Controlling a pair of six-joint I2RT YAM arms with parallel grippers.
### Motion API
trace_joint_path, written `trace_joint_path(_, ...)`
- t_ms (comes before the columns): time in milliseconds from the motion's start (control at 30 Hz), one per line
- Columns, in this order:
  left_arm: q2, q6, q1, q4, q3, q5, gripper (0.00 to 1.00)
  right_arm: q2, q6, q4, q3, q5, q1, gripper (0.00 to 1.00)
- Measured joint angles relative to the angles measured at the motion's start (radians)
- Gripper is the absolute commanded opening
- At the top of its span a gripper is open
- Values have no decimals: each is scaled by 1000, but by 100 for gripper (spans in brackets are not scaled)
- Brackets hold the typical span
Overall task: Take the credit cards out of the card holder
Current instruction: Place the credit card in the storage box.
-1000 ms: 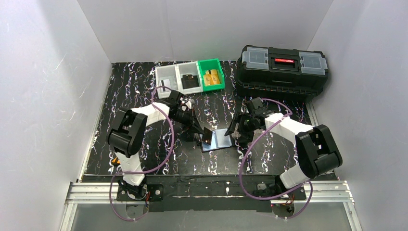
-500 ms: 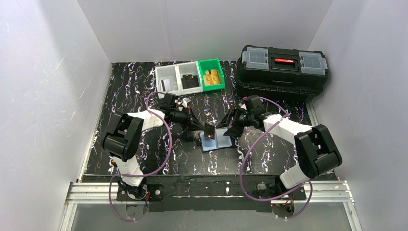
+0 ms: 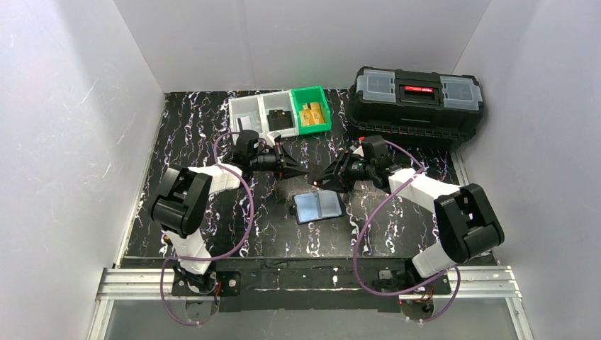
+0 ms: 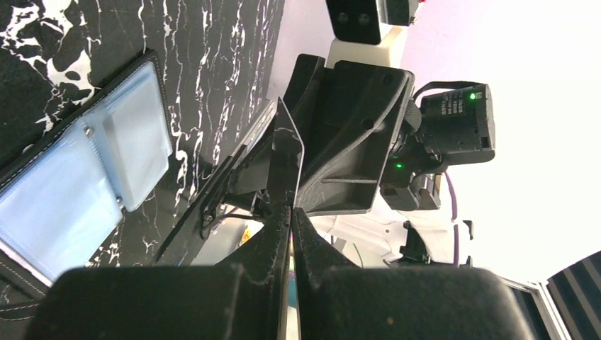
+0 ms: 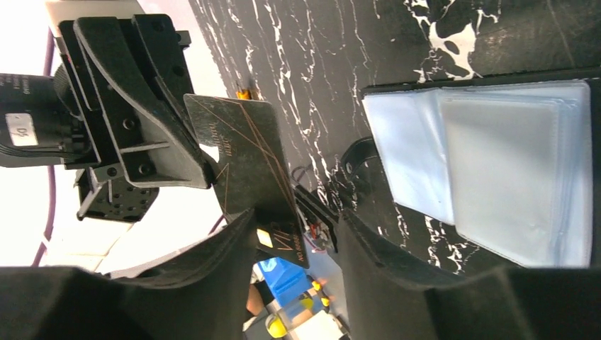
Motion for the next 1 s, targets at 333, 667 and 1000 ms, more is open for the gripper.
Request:
trace_joint_path(333, 0, -51, 7, 55, -17, 9, 0, -5, 75, 64, 0, -37, 0, 20)
trace_joint_path(667, 0, -33, 17, 28, -25, 13, 26, -26, 100, 104, 2, -82, -4, 1)
trace_joint_path(1000, -19, -41, 9, 26, -23, 56, 30, 24, 175, 230, 3, -187, 0, 1)
